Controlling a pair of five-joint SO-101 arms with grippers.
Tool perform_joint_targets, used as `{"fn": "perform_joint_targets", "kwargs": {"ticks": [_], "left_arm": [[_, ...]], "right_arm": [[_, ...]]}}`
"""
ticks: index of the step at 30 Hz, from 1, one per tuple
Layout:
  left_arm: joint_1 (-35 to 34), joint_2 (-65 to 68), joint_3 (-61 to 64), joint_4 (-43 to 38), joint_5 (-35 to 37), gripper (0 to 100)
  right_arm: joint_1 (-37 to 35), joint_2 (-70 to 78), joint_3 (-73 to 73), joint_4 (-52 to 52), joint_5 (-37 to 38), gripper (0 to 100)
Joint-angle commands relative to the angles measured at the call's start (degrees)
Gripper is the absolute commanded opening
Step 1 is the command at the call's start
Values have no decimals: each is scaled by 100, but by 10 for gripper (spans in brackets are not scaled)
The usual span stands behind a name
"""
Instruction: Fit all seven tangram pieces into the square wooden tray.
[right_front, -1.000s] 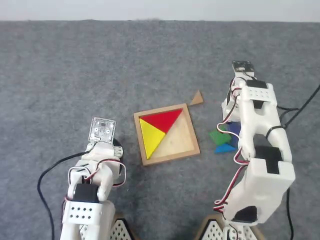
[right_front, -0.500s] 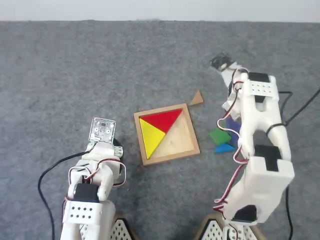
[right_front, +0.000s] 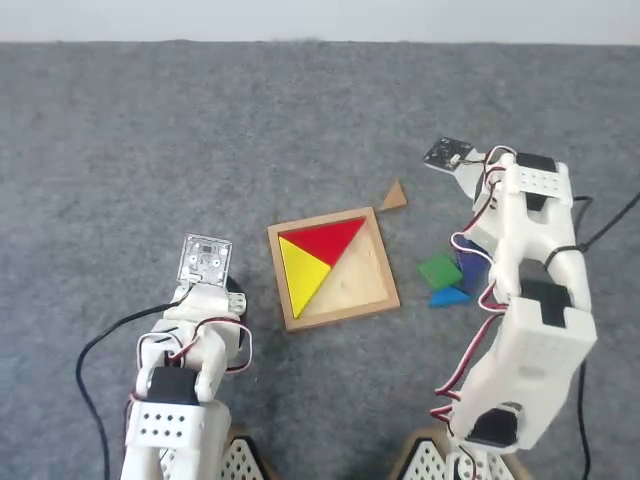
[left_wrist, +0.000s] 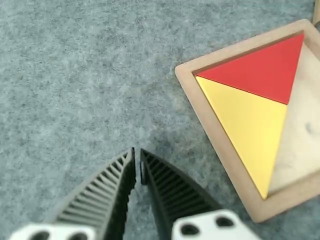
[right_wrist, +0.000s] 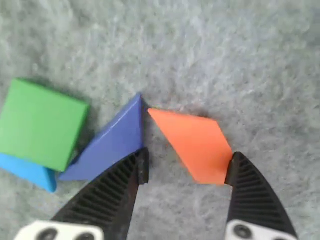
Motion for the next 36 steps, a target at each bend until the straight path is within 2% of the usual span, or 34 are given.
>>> {"fn": "perform_joint_targets", "kwargs": {"ticks": [1,3,7,14,18,20,22,26,32,36], "left_arm": [[-26,-79,-48,26,35,15],[-26,-79,-48,26,35,15],[-26,-79,-48,26,35,15],[-18,-79,-48,26,35,15],[-18,-79,-48,26,35,15],[-18,-79,-48,26,35,15],[-18,-79,-48,26,35,15],[-18,-79,-48,26,35,15],[-18,-79,-48,26,35,15],[-18,-79,-48,26,35,15]], "right_arm": [[-4,251,-220,31,44,251],[-66,321,-220,31,-88,210],[-224,312,-396,136,-897,132],[-365,312,-1442,866,-2180,121],[-796,312,-2031,1543,-3182,121],[-1068,330,-2180,1613,-3754,125],[-1341,374,-2242,1622,-4018,128],[-1604,330,-2251,1657,-3956,150],[-1103,374,-2233,2237,-1969,319],[-760,382,-2224,2158,-1749,337]]}}
